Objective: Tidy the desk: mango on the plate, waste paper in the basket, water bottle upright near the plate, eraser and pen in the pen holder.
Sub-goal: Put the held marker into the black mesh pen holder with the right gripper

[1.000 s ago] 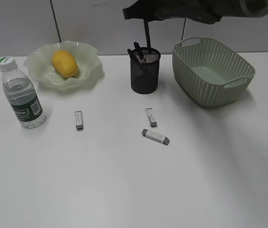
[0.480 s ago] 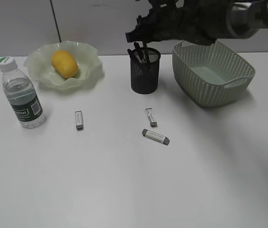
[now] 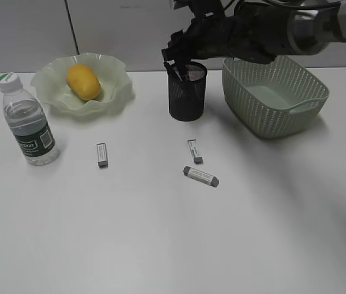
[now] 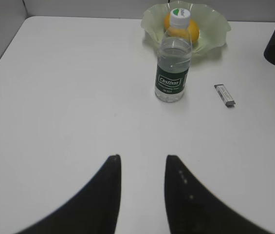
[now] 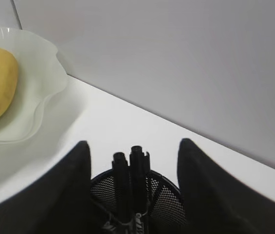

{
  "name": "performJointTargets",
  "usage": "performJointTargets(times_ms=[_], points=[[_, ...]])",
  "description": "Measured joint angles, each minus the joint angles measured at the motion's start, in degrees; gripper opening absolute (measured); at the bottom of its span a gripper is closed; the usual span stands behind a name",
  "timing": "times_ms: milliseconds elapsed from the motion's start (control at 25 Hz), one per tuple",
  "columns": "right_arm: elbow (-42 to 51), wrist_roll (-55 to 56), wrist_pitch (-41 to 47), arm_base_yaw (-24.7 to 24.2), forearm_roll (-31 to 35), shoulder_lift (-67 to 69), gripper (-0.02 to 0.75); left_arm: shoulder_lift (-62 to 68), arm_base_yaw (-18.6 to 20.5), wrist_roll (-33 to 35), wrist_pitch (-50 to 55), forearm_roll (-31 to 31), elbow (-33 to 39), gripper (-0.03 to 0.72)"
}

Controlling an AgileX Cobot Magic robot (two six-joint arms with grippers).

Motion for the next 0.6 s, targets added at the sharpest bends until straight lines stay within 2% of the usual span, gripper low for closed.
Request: performJointTargets(times_ms=[80,160,320,480,600], points=[[0.00,0.06,0.35,0.00,0.00,0.00,0.510,0.00,0.00,0.00,0.00,0.00,0.00,0.239],[0.00,0.75,1.86,0.00,0.11,-0.28,0.532,0.00,0.00,0.00,0.00,0.00,0.00,0.239],[0.00,2.35,4.35,0.00,2.66,-3.94,0.544,0.00,0.00,0.00,0.00,0.00,0.00,0.239],[0.00,9.75,7.76,-0.06,4.70,-11.61,0.545,0.00,0.00,0.00,0.00,0.00,0.00,0.239],[-0.18,6.88,14.19,-0.90,5.27,-16.67,0.545,0.00,0.00,0.00,0.00,0.00,0.00,0.239]])
